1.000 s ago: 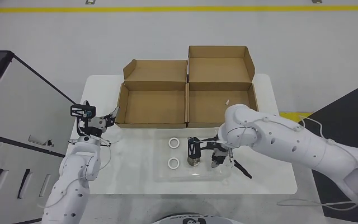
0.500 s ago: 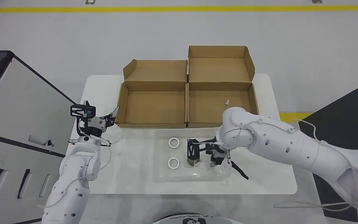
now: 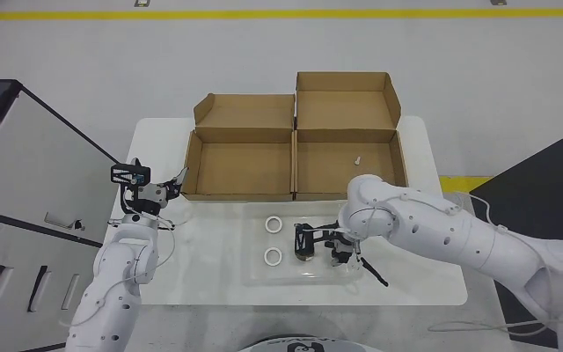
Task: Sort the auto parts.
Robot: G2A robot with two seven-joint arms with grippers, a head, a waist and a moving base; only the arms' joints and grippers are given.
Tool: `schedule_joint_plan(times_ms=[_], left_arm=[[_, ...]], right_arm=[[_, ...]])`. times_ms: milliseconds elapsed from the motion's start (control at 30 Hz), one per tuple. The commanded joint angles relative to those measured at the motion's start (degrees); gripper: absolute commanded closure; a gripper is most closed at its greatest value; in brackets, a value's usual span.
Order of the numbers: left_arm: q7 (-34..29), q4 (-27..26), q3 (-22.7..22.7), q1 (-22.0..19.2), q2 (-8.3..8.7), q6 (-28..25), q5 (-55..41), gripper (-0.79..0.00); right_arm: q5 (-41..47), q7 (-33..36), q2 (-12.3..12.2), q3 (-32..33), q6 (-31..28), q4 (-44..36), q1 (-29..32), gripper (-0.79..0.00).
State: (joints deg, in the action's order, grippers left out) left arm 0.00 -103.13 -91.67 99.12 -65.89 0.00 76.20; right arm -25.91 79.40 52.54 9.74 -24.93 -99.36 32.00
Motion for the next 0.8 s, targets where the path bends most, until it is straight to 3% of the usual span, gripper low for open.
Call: schedule_joint_plan(times_ms=[0, 767], left_arm=[[0.0, 0.0, 0.0, 0.0, 0.0, 0.0, 0.0, -0.785], [0.0, 0.0, 0.0, 0.0, 0.0, 0.0, 0.0, -0.785]], right_arm=[[-0.06, 0.11, 0.04, 0.0, 0.12, 0.13, 0.06, -0.354], [-1.16, -0.46, 1.22, 0.0, -0.46, 2.54, 0.53, -0.311]])
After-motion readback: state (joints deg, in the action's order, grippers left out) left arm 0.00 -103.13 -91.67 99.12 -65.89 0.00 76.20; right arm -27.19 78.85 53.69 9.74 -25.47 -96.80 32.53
